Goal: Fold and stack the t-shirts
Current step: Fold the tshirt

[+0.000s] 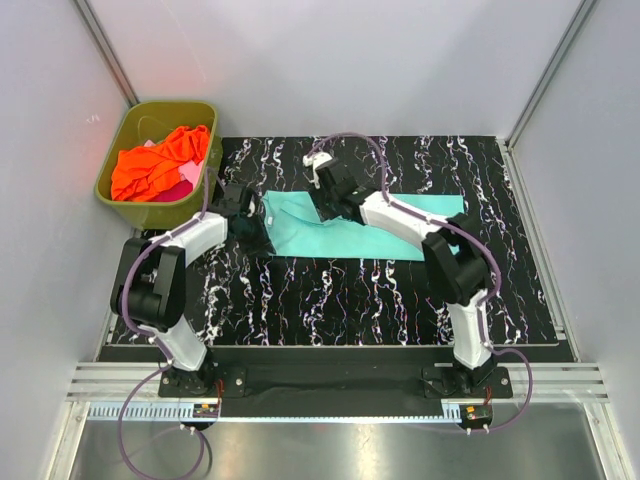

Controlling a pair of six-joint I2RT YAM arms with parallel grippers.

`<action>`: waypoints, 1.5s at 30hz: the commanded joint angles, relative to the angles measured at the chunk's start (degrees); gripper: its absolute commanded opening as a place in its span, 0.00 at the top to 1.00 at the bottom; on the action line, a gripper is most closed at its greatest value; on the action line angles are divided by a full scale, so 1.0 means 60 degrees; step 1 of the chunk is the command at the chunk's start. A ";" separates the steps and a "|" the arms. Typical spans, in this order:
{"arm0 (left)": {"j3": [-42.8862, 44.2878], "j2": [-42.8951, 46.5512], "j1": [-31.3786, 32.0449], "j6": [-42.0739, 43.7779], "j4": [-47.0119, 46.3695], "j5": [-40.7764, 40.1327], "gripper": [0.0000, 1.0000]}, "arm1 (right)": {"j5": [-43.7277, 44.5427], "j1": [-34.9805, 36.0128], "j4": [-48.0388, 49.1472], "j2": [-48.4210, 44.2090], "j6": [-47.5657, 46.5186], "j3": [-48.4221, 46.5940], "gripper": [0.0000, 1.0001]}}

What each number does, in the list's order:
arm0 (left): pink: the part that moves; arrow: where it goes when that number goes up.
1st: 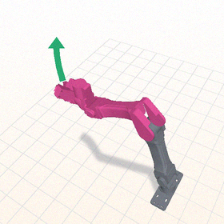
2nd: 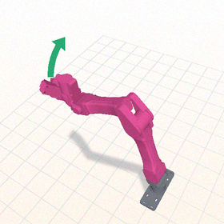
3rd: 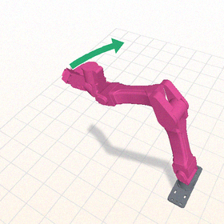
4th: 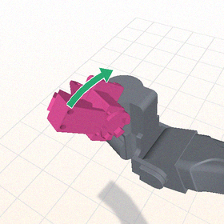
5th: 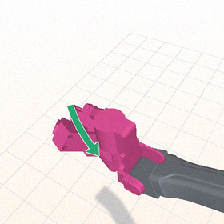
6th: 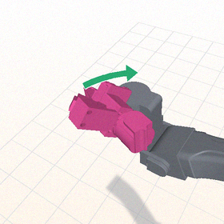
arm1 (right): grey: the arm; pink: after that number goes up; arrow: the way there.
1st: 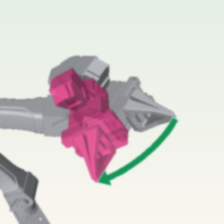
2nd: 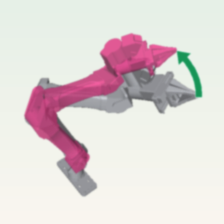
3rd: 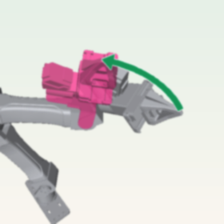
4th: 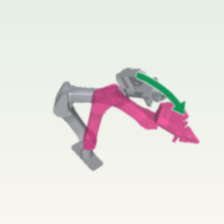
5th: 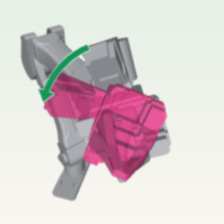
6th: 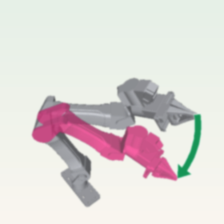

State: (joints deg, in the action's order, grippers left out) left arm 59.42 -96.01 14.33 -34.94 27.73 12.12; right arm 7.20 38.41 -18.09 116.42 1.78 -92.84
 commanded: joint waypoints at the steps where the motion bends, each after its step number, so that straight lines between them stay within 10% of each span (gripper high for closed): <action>1: 0.0160 0.0020 -0.0044 -0.0300 -0.0885 -0.0218 0.72 | 0.0777 0.0349 0.0276 0.0503 -0.1160 -0.0684 0.57; 10: 0.0717 -0.0814 -0.0103 -0.0358 -0.0827 -0.0467 0.87 | -0.0965 0.0556 -0.0194 0.0328 0.0435 -0.0567 0.87; 45: 0.0336 -0.1064 -0.0103 -0.0446 -0.0812 -0.1156 0.87 | 0.2034 0.0688 -0.0003 0.2100 0.0465 -0.1650 0.88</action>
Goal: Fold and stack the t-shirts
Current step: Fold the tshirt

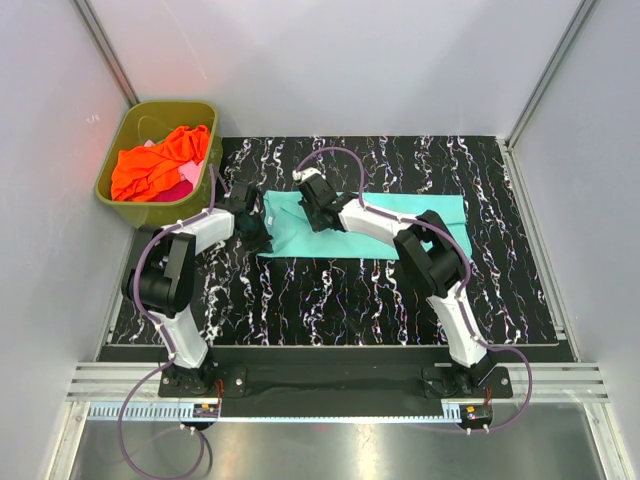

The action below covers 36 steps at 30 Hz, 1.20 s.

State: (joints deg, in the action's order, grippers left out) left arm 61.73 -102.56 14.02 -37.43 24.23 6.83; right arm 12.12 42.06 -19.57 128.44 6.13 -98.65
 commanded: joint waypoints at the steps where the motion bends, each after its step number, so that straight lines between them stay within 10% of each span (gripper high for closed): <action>1: -0.0050 0.0014 -0.0037 -0.0017 -0.0229 -0.0274 0.88 | 0.1333 0.0036 0.0245 0.0126 -0.0304 -0.0755 0.89; 25: 0.1515 0.0540 -0.0022 0.0350 0.0502 -0.0597 0.81 | 0.1512 -0.1341 -0.1879 -0.1731 0.2039 -0.0508 0.83; 36: 0.1869 0.0264 0.0622 0.0174 0.0430 0.0033 0.78 | -0.3482 -0.1429 -0.1178 -0.2028 0.2537 -0.0302 0.80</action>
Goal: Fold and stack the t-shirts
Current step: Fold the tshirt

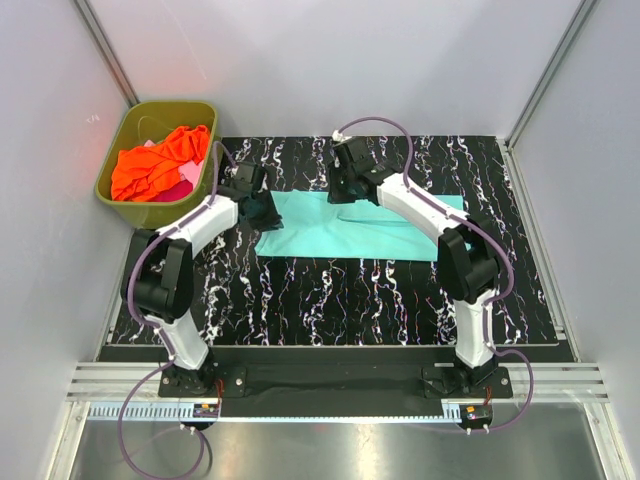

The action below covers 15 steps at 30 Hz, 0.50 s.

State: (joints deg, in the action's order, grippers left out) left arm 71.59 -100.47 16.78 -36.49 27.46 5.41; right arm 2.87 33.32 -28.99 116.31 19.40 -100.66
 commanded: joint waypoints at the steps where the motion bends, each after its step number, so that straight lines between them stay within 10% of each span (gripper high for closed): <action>1: 0.0154 -0.0145 0.0221 0.0003 -0.0124 0.0270 0.78 | -0.2205 0.0042 0.0568 0.0125 0.0327 0.0077 0.81; 15: -0.0170 -0.1462 0.0280 -0.0071 -0.0153 -0.0872 0.76 | -0.2325 -0.0820 0.0731 0.1620 0.0429 0.0297 0.81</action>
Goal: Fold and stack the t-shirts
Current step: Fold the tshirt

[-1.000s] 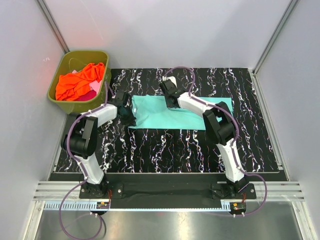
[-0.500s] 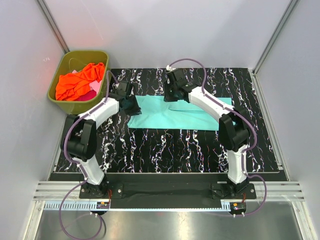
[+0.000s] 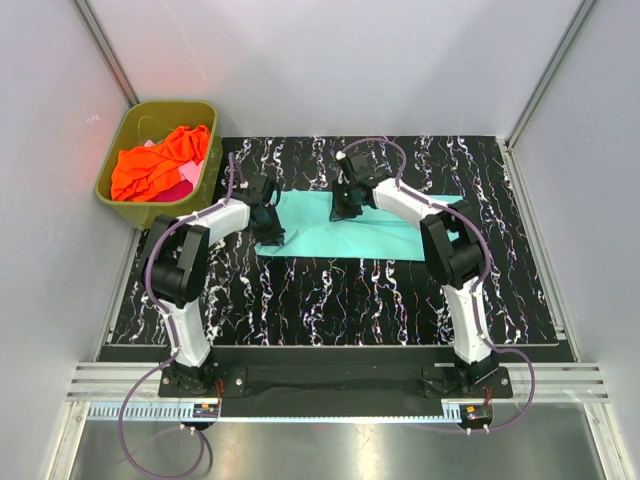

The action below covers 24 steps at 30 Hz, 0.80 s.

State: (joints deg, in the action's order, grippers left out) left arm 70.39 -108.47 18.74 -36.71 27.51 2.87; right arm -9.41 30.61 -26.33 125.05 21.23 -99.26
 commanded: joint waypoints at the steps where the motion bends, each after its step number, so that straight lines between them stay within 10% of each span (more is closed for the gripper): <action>1: 0.0045 -0.0188 -0.0048 -0.0020 -0.0146 -0.0725 0.76 | -0.0205 -0.0443 0.0330 0.0192 0.0123 0.0108 0.81; 14: 0.2167 -0.1812 -0.0252 0.0522 -0.0029 -0.1519 0.75 | 0.0102 -0.1028 0.0214 -0.0611 0.0210 0.0547 0.80; 24: 0.7925 -0.4262 -0.0941 0.0581 0.0147 0.1523 0.69 | 0.1524 -0.2040 -0.0944 -0.4902 0.0592 0.2654 0.67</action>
State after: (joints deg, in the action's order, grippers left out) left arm 110.76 -134.91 13.87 -34.06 29.06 3.79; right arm -4.36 19.49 -30.74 105.89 23.88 -86.46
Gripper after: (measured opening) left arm 0.305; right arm 0.300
